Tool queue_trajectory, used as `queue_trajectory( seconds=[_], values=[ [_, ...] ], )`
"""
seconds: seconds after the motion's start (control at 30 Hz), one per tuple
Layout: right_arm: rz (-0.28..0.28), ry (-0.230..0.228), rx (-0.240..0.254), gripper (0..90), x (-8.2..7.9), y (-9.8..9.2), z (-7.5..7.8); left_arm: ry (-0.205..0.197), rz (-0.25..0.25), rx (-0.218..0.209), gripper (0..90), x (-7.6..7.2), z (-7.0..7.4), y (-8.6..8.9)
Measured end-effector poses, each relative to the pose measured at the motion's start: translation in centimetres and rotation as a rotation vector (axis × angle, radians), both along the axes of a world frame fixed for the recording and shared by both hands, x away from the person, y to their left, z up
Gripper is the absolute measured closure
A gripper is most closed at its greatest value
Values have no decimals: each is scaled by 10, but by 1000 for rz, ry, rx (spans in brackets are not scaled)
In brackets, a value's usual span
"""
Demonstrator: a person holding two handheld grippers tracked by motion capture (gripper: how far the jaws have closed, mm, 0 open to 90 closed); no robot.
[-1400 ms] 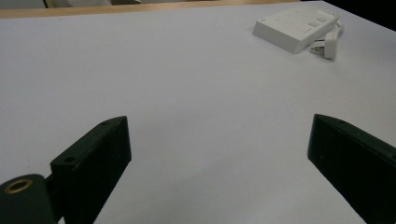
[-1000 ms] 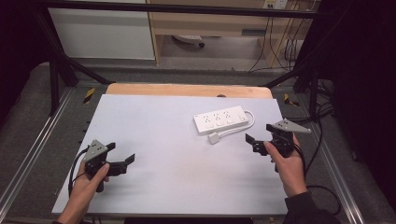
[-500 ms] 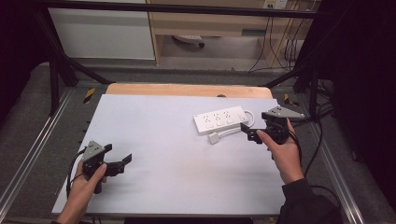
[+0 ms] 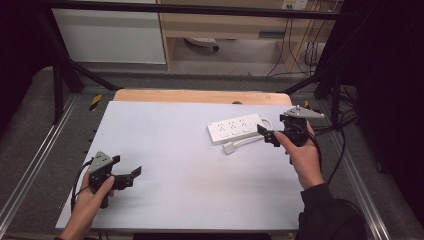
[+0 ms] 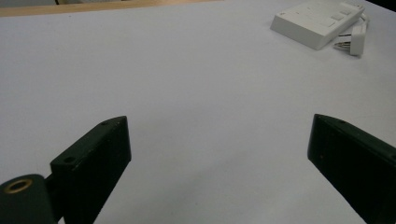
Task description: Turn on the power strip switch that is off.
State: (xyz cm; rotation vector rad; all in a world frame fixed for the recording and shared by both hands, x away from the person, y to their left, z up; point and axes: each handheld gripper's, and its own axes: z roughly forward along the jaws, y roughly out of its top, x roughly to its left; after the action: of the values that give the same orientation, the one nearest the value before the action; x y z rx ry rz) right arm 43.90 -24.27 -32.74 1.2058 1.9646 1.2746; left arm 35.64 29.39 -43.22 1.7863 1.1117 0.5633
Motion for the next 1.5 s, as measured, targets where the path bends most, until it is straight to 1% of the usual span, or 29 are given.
queue_trajectory(
  seconds=[0.13,0.17,0.23,0.37,0.47,0.53,0.67,0.87,1.13,1.2,1.23,1.33,1.43,1.5],
  values=[
    [-3,-6,0,59,4,3,3,8,-1,5,63,0,-1,0],
    [-4,-1,-4,64,5,4,3,8,0,8,62,0,-1,0],
    [-5,-4,-11,59,7,7,4,-1,1,7,62,-1,0,1],
    [-4,1,-7,56,11,9,4,0,3,1,62,-1,0,1],
    [-3,-3,-5,60,15,13,4,-17,7,4,63,-2,3,2],
    [-5,0,-3,60,18,17,2,-20,9,-3,63,-3,3,2],
    [3,0,-2,59,22,21,2,-14,7,-3,63,-4,2,3],
    [12,6,-16,64,30,32,2,-3,1,3,63,-4,1,3],
    [11,0,-18,63,36,39,3,2,2,4,63,-4,1,3],
    [9,0,-9,65,38,39,4,3,0,4,63,-4,1,3],
    [2,-2,5,72,41,39,6,2,-3,6,63,-4,1,3],
    [-5,-6,8,83,44,40,7,-2,-7,5,63,-4,2,3],
    [-14,-9,8,102,48,42,8,3,-7,4,63,-5,1,3],
    [-22,-13,6,117,50,44,8,1,-7,9,62,-5,2,4]
  ],
)
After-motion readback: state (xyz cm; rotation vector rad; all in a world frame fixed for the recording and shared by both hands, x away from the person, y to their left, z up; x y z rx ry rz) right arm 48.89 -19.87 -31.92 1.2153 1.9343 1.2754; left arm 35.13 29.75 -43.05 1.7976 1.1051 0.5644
